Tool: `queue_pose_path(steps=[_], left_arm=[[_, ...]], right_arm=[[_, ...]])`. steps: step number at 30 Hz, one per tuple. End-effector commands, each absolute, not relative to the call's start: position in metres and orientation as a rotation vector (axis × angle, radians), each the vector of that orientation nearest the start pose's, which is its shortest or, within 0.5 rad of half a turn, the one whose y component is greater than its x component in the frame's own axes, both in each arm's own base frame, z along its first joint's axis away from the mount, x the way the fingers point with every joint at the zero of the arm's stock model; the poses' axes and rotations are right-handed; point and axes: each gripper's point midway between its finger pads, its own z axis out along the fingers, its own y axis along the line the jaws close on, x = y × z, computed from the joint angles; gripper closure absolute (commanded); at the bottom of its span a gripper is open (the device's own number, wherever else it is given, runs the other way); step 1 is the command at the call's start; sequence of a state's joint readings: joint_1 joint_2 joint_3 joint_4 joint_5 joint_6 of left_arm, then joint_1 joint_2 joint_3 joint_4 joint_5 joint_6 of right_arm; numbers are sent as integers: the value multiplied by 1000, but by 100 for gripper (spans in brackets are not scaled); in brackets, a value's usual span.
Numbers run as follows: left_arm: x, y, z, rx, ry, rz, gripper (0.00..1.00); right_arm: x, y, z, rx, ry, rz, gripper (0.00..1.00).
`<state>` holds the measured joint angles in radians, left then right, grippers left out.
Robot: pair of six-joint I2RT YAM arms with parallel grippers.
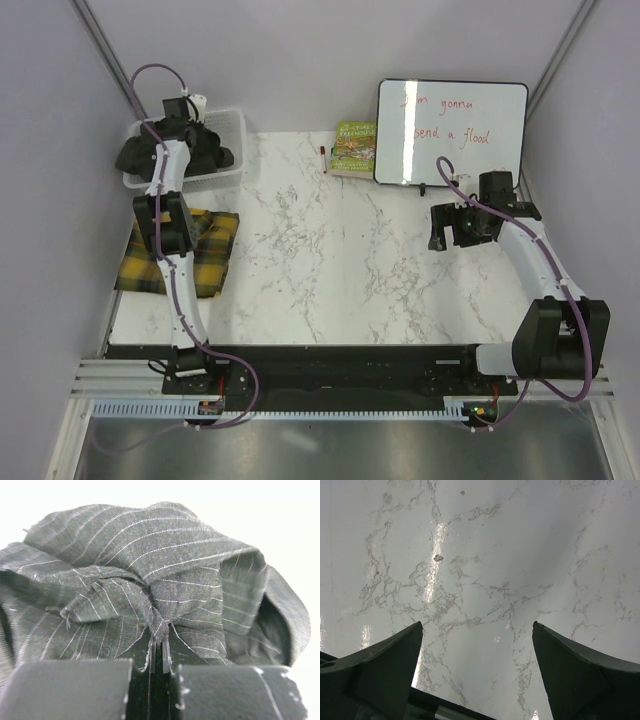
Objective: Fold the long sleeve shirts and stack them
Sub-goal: Grab the shirt from the pile, then move the shirt to the center of the board
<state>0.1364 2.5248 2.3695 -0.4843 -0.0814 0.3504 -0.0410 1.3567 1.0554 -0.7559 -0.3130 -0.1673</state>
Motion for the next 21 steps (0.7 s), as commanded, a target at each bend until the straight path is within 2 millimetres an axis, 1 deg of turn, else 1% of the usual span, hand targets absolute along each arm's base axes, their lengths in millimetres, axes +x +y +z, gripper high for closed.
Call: queue_pose_path(steps=[1, 2, 3, 4, 5, 6, 7, 8, 9, 10, 11, 12, 13, 14, 15, 16, 18, 19, 20, 21], left_arm=[[633, 85, 361, 217, 1743, 269, 98], [622, 74, 386, 233, 1702, 251, 98], [601, 62, 428, 250, 1635, 248, 98], [589, 37, 448, 295, 1596, 216, 98], [578, 23, 457, 331, 1585, 207, 98], [552, 7, 493, 347, 1517, 201, 98], [539, -27, 506, 397, 1484, 148, 98], [527, -43, 517, 412, 1462, 120, 98], [512, -57, 533, 424, 1425, 100, 98], [486, -85, 557, 443, 1366, 42, 98], [470, -97, 573, 441, 1330, 4, 98], [458, -108, 583, 439, 1307, -42, 98], [434, -129, 599, 439, 1269, -138, 98], [422, -138, 607, 436, 1250, -182, 98], [412, -147, 610, 439, 1243, -232, 98], [397, -160, 614, 436, 1239, -317, 98], [389, -169, 608, 423, 1264, -402, 98], [392, -180, 586, 425, 1328, -485, 98], [384, -183, 581, 433, 1342, -517, 98], [385, -188, 565, 446, 1382, -549, 93]], right_arm=[[314, 40, 150, -269, 2489, 350, 2], [314, 42, 150, -274, 2488, 362, 2], [314, 45, 151, -278, 2484, 382, 2], [314, 46, 151, -279, 2483, 390, 2], [314, 46, 151, -280, 2482, 396, 2], [314, 47, 151, -279, 2483, 399, 2], [313, 47, 152, -278, 2481, 401, 2], [313, 47, 152, -278, 2482, 404, 2], [313, 48, 155, -278, 2471, 403, 2], [313, 48, 156, -280, 2467, 406, 2], [312, 48, 158, -279, 2464, 404, 2], [312, 48, 161, -283, 2452, 403, 2], [312, 48, 163, -279, 2449, 401, 2], [312, 48, 164, -278, 2445, 400, 2], [312, 48, 167, -280, 2435, 399, 2], [312, 47, 168, -277, 2433, 397, 2], [312, 46, 170, -272, 2426, 394, 2], [312, 45, 170, -268, 2426, 393, 2], [312, 46, 173, -271, 2421, 397, 2], [312, 44, 174, -268, 2418, 395, 2]])
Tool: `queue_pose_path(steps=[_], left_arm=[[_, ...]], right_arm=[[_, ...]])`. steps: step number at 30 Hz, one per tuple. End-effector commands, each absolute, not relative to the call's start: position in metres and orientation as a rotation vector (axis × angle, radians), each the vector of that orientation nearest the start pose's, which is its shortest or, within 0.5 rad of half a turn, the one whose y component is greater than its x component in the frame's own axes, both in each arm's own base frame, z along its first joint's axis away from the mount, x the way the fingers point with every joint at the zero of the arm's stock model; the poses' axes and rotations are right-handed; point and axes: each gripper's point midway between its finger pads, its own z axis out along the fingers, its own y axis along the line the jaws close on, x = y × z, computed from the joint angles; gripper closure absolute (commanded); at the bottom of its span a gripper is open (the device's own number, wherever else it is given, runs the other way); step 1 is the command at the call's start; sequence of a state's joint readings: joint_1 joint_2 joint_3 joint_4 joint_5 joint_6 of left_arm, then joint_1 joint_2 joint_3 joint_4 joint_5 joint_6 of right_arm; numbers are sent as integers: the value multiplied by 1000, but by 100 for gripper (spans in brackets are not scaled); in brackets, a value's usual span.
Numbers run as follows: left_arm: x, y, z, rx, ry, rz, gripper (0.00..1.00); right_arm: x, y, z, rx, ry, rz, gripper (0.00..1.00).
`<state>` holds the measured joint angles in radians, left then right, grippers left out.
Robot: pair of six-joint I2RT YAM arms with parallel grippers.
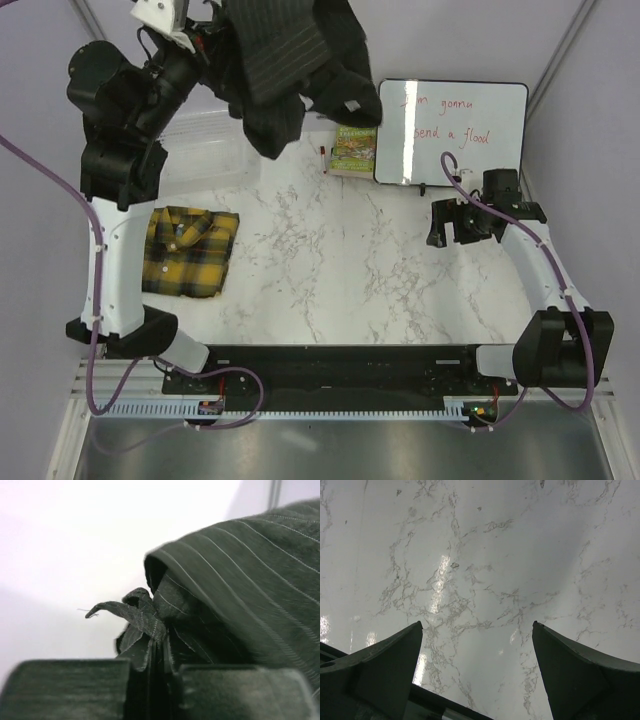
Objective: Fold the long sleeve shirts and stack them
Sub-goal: Move the shirt to the center of the board
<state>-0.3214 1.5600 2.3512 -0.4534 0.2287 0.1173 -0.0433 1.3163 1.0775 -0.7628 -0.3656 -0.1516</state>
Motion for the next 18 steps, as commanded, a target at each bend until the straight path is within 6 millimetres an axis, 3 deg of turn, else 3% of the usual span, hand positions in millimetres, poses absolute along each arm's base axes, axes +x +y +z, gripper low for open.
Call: queue_pose_path(steps=[1, 2, 3, 4, 6, 7, 8, 9, 11, 12, 15, 18], left_arm=[[392, -199, 517, 469, 1497, -610, 81], [382, -201, 501, 495, 1530, -640, 61], [380, -203, 475, 514, 1586, -664, 33], [381, -201, 408, 502, 1742, -680, 24], [357, -178, 374, 506, 1791, -770, 7], [349, -169, 323, 480, 1886, -842, 1], [336, -159, 315, 479, 1888, -872, 0], [330, -142, 284, 463, 1939, -874, 0], [315, -134, 261, 492, 1992, -863, 1], [303, -135, 252, 631, 1957, -847, 2], [285, -136, 229, 754, 1961, -828, 3], [274, -143, 202, 898, 1989, -786, 4]], right_arm=[[312, 43, 175, -269, 2416, 393, 2], [314, 43, 178, -275, 2409, 389, 2], [313, 40, 178, -283, 2413, 376, 2], [312, 37, 180, -294, 2412, 361, 2], [310, 24, 183, -295, 2426, 319, 2], [308, 17, 184, -335, 2423, 296, 2], [303, 14, 185, -347, 2440, 300, 2], [299, 11, 185, -374, 2444, 312, 2], [286, 16, 179, -511, 2472, 353, 2], [281, 24, 178, -565, 2469, 401, 2], [267, 47, 158, -735, 2516, 425, 2], [260, 73, 141, -791, 2558, 495, 2]])
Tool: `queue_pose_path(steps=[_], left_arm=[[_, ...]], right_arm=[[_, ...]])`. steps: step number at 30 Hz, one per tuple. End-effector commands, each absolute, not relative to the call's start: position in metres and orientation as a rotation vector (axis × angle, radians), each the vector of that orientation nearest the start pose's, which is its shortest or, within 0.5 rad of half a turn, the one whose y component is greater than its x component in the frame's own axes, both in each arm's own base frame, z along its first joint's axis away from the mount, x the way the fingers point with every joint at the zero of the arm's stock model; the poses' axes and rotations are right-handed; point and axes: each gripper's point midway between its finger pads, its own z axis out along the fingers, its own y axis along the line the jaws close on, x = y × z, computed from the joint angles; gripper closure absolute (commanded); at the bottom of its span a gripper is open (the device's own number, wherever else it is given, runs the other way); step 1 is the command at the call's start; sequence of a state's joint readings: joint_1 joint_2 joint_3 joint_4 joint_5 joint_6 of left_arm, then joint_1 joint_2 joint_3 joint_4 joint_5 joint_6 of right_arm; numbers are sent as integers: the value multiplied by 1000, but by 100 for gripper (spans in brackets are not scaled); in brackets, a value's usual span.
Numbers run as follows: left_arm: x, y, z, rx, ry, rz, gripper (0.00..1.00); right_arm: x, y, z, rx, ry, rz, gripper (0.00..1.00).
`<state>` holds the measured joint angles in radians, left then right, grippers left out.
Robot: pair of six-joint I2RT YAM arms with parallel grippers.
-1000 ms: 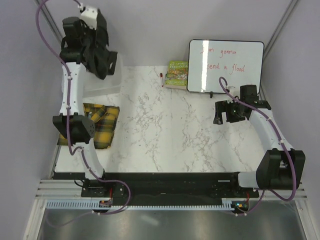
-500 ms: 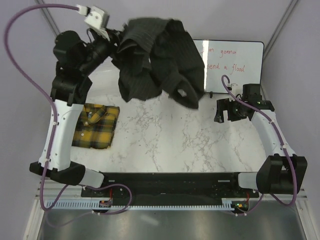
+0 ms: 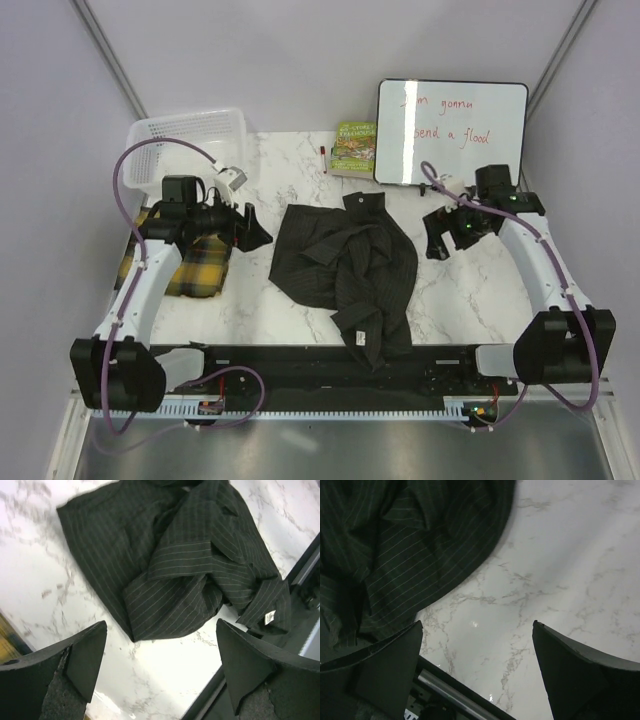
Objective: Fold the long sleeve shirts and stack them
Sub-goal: Move the shirt to the center of the board, then flatten the shirt out
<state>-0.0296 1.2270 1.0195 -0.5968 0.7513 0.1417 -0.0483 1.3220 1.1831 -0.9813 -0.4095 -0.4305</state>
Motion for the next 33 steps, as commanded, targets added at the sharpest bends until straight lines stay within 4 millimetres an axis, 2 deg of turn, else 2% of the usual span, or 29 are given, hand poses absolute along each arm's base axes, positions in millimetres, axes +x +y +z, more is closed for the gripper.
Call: queue_pose_path(steps=[1, 4, 7, 8, 12, 14, 15, 17, 22, 25, 26, 27, 28, 30, 31, 32, 33], left_arm=[[272, -146, 193, 928, 2002, -779, 4], [268, -162, 167, 1056, 2024, -777, 8], [268, -181, 147, 1175, 2012, -781, 13], [269, -189, 146, 1204, 1994, -781, 14], [294, -213, 145, 1240, 1916, -702, 14], [294, -229, 133, 1299, 1912, -693, 14], [301, -234, 136, 1310, 1898, -658, 14], [304, -250, 128, 1353, 1897, -650, 14], [307, -276, 108, 1406, 1917, -634, 13], [310, -288, 94, 1440, 1924, -574, 12], [314, -291, 93, 1453, 1915, -521, 12], [317, -291, 86, 1457, 1927, -494, 12], [321, -291, 86, 1448, 1934, -470, 15], [331, -287, 91, 1412, 1942, -408, 25], [332, -285, 101, 1402, 1924, -395, 39], [331, -280, 106, 1405, 1916, -389, 48], [328, -277, 112, 1411, 1909, -391, 57]], right_arm=[[258, 79, 135, -785, 2573, 528, 2], [257, 93, 118, -732, 2628, 624, 3], [256, 101, 91, -676, 2720, 684, 10], [257, 105, 86, -684, 2727, 690, 11], [253, 115, 66, -634, 2784, 742, 17], [251, 120, 55, -633, 2805, 757, 17], [251, 121, 52, -628, 2813, 758, 18], [252, 121, 39, -593, 2852, 761, 20], [257, 129, 29, -561, 2874, 816, 34], [262, 129, 23, -545, 2886, 809, 48], [263, 128, 23, -531, 2893, 806, 58], [267, 128, 24, -534, 2887, 788, 62], [270, 126, 24, -533, 2885, 761, 67], [277, 123, 32, -535, 2859, 714, 86], [281, 117, 33, -531, 2856, 659, 94], [285, 113, 36, -530, 2845, 624, 100], [293, 110, 45, -530, 2812, 586, 100]])
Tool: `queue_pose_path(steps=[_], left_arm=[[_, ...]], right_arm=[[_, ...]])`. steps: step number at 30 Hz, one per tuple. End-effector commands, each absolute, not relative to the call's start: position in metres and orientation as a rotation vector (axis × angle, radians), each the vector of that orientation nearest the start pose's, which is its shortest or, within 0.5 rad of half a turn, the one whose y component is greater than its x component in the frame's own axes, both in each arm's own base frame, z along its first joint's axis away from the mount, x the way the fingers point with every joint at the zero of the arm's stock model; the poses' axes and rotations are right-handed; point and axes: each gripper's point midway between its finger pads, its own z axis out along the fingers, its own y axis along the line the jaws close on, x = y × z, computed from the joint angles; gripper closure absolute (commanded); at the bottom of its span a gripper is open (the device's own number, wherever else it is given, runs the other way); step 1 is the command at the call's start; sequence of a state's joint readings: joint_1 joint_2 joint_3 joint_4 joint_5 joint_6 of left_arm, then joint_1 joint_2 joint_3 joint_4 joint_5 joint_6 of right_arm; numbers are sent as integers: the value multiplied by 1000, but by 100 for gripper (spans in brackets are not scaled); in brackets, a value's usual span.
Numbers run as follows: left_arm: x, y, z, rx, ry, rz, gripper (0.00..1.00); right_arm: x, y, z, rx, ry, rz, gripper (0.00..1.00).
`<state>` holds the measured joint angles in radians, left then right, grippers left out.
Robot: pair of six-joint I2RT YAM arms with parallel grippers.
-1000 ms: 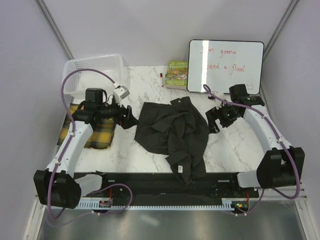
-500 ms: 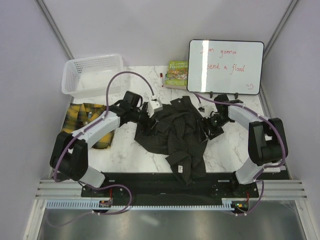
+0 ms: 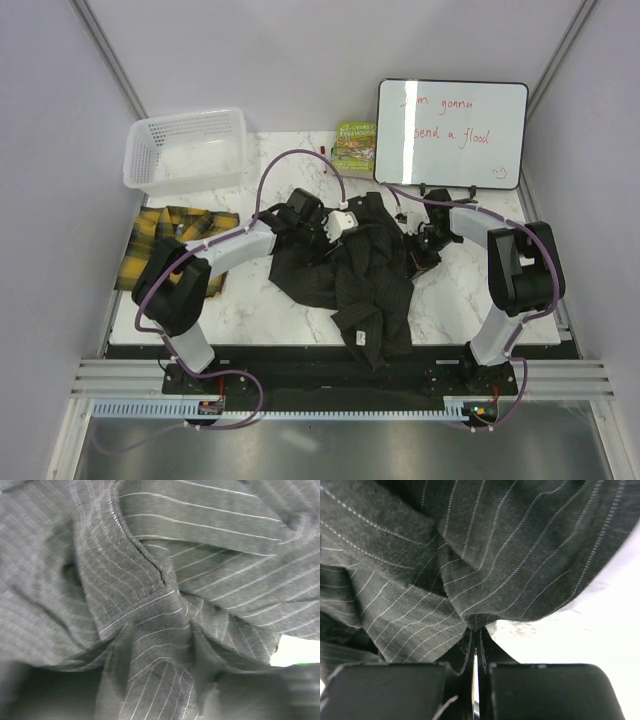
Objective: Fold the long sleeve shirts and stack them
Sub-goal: Flatten the shirt out
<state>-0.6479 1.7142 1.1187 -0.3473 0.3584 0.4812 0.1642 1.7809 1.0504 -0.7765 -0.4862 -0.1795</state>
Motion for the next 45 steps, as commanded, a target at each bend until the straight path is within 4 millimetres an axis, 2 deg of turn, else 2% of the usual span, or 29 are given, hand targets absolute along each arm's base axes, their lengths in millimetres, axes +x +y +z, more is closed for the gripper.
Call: queue_pose_path(steps=[1, 4, 5, 7, 8, 9, 10, 12, 13, 15, 20, 21, 22, 24, 25, 28, 31, 32, 36, 37, 39, 40, 41, 42, 43, 44, 45], left_arm=[[324, -276, 131, 1407, 1870, -396, 71], [305, -266, 159, 1422, 1835, -409, 98], [294, -263, 185, 1429, 1773, -428, 98], [265, -251, 202, 1489, 1752, -473, 98], [246, -247, 228, 1526, 1641, -503, 98], [232, -242, 235, 1559, 1608, -523, 98], [208, -229, 232, 1618, 1636, -560, 98], [172, -217, 252, 1691, 1510, -608, 98], [153, -207, 248, 1741, 1513, -628, 98], [135, -194, 247, 1763, 1506, -630, 98], [131, -177, 200, 1769, 1742, -619, 91], [127, -173, 190, 1798, 1758, -624, 87], [123, -164, 169, 1864, 1765, -599, 83], [119, -155, 150, 1924, 1746, -559, 83], [115, -145, 134, 1996, 1708, -522, 84], [118, -136, 118, 2045, 1724, -465, 86], [121, -133, 113, 2066, 1757, -438, 85], [122, -131, 109, 2080, 1769, -434, 86], [121, -127, 103, 2122, 1785, -428, 98], [114, -123, 100, 2176, 1759, -442, 98], [114, -116, 96, 2227, 1726, -400, 98], [112, -106, 88, 2309, 1684, -356, 98], [113, -101, 86, 2339, 1654, -329, 98], [112, -97, 85, 2353, 1617, -297, 98], [118, -100, 88, 2334, 1579, -258, 98], [119, -103, 93, 2302, 1573, -261, 98], [123, -111, 108, 2237, 1592, -276, 98]], right_arm=[[299, 103, 49, -518, 2801, 542, 100], [328, 80, 71, -475, 2739, 393, 100], [336, 70, 76, -463, 2728, 332, 100], [354, 58, 97, -466, 2674, 256, 100], [360, 52, 103, -462, 2658, 219, 100], [371, 45, 115, -459, 2625, 163, 100], [376, 37, 121, -461, 2611, 128, 100], [392, 27, 138, -461, 2566, 47, 100], [398, 23, 142, -471, 2549, 20, 100], [412, 17, 153, -463, 2519, -25, 100], [429, 15, 160, -476, 2496, -49, 100], [431, 14, 160, -479, 2495, -61, 100], [431, 11, 161, -480, 2493, -84, 100], [430, 9, 163, -502, 2487, -102, 100], [431, 8, 164, -502, 2483, -111, 100], [440, 2, 169, -493, 2460, -162, 100], [458, -3, 182, -466, 2420, -203, 100], [470, -3, 191, -448, 2396, -210, 100], [495, 2, 213, -375, 2333, -208, 100], [499, 5, 217, -340, 2318, -203, 100], [510, 7, 220, -300, 2278, -227, 100], [512, 9, 220, -284, 2271, -229, 100], [511, 13, 210, -302, 2293, -221, 98], [507, 23, 202, -351, 2323, -207, 91], [501, 26, 195, -400, 2365, -205, 68], [484, 26, 183, -477, 2460, -203, 55], [473, 25, 178, -518, 2497, -180, 44]])
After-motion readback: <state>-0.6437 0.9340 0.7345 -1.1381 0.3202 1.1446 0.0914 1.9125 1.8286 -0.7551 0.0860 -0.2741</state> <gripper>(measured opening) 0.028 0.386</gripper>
